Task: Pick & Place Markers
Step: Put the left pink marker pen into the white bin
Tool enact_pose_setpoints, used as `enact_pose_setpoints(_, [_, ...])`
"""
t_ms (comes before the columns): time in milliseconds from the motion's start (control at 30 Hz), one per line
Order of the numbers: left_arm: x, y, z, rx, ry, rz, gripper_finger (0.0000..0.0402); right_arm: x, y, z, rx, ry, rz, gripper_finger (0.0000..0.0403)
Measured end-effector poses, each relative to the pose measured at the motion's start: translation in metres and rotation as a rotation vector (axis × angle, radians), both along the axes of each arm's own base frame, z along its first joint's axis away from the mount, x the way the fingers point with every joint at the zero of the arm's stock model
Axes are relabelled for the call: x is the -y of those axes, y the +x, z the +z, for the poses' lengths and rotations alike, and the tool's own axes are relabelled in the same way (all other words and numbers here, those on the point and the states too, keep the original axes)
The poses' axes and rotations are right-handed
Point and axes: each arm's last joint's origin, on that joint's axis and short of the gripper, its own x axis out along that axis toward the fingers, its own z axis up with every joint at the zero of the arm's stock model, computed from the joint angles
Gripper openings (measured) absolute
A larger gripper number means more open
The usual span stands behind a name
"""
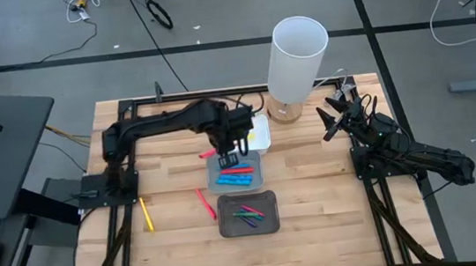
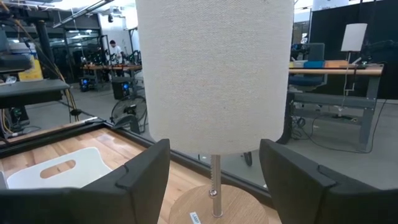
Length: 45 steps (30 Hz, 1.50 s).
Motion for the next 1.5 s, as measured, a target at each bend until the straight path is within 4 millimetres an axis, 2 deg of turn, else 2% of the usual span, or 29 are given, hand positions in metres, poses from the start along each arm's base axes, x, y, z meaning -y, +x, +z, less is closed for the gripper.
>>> enact_pose_setpoints(433, [-0.043, 0.038, -0.026, -0.017, 0.021, 0.003, 0.0028, 0.0, 0.0, 0.0, 0.0, 0.0, 0.0, 0.0251])
enact_pose_setpoints(633, [-0.055, 0.049, -0.042, -0.053, 0.051, -0.049, 0.0028, 0.0, 0.0, 0.0, -0.001, 0.0, 0.0, 0.0251])
enact_pose_setpoints(933, [-0.058, 0.058, -0.059, -0.082, 0.106, -0.144, 0.0028, 0.0, 0.0, 0.0, 0.0, 0.0, 0.0, 0.0251])
enact_pose_setpoints(1133, [-0.053, 0.064, -0.068, -0.11, 0.162, -0.206, 0.0028, 0.0, 0.0, 0.0, 0.0, 0.0, 0.0, 0.0251])
enact_pose_setpoints(1500, [-0.045, 0.077, -0.069, -0.029, 0.225, -0.329, 0.0028, 0.0, 0.0, 0.0, 0.0, 0.0, 0.0, 0.0251])
